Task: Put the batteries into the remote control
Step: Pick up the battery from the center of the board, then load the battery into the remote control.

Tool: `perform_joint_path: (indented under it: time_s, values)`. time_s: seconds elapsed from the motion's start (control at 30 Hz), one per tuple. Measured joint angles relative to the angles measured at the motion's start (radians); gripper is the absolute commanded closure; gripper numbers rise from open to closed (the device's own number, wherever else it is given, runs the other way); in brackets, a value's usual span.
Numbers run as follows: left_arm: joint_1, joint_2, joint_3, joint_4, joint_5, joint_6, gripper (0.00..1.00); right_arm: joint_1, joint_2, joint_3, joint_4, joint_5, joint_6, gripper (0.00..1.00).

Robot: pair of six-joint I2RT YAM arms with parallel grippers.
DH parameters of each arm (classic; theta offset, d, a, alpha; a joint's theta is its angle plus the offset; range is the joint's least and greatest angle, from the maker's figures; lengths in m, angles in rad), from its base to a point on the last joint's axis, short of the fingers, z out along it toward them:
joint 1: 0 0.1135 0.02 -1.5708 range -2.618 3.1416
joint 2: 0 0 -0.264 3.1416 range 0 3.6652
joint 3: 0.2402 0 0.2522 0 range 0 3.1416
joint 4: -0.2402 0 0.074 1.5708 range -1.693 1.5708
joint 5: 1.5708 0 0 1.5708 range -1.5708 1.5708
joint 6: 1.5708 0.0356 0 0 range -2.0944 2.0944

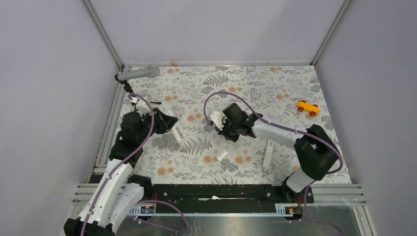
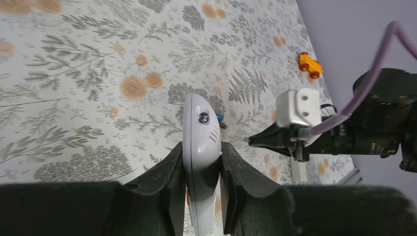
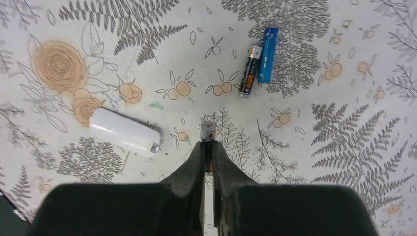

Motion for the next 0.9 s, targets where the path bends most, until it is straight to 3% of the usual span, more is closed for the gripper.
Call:
perform_joint_path:
  time_s: [0.3,0.53,0.7,0.9]
  values:
    - [-0.010,0.135,-0.034,0.192,0.175,-0.064,1.00,-0.002,-0.222,-0.080,0.117,-0.010,0.308,0.94]
    - [-0.069,0.195,-0.034,0.290,0.195,-0.159,1.00,-0.003,-0.416,-0.182,0.414,-0.091,0.689,0.89]
    - [-0.134,0.230,-0.034,0.285,0.147,-0.253,1.00,0.005,-0.424,-0.203,0.595,-0.135,0.894,0.88]
    - [-0.149,0.281,-0.026,0.254,0.105,-0.377,1.00,0.069,-0.378,-0.203,0.681,-0.134,0.979,0.88]
